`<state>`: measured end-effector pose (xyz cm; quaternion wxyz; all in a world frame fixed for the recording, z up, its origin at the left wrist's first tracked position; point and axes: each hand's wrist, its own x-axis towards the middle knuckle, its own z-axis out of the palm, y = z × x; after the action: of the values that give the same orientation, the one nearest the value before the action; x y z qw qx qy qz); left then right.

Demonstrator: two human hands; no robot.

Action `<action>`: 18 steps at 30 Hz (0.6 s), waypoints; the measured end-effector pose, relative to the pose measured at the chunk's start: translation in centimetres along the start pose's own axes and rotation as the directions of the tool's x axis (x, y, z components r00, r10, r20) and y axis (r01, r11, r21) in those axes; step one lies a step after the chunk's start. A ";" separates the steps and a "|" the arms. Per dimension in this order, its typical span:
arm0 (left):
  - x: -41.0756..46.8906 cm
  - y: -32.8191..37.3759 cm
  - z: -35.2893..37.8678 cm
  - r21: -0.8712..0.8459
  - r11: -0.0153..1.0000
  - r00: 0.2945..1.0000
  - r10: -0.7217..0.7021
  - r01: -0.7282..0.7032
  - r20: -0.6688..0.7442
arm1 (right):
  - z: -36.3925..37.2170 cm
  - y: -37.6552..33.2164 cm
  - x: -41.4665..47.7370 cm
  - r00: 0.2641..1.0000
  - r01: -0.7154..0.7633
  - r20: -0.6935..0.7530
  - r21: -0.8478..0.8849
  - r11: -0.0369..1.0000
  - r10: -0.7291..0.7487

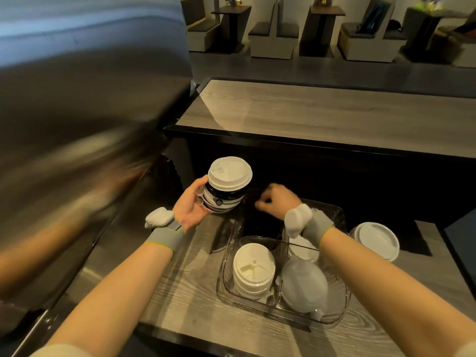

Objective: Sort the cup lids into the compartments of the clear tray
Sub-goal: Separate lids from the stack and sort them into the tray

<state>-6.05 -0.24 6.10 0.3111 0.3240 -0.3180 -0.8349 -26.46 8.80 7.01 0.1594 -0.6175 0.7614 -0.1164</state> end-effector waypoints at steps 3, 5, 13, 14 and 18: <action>-0.1 -0.2 0.6 0.049 0.999 1.000 -0.017 0.016 0.022 | -2.4 -1.8 -0.2 0.945 0.114 -0.324 0.440 0.891 0.039; -0.3 -0.4 1.3 0.108 0.994 0.999 -0.013 0.009 0.035 | -3.4 -2.9 -0.9 0.954 0.231 -0.291 0.543 0.807 -0.078; -0.7 -1.7 3.5 0.119 0.992 0.996 -0.047 0.039 0.071 | -3.9 -1.8 -3.5 0.973 0.206 -0.217 0.680 0.704 -0.075; -0.7 -1.8 3.5 0.096 0.995 0.997 -0.044 0.037 0.065 | -4.1 -1.3 -3.6 0.975 0.198 -0.216 0.718 0.668 -0.057; -0.3 -2.5 4.3 0.029 0.998 0.995 -0.060 0.058 0.074 | -4.7 2.7 -4.7 0.987 0.023 -0.134 0.675 0.738 0.092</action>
<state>-9.86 2.85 6.91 0.2701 0.3059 -0.3308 -0.8509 -29.85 13.83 10.82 0.3130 -0.4923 0.6892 -0.4297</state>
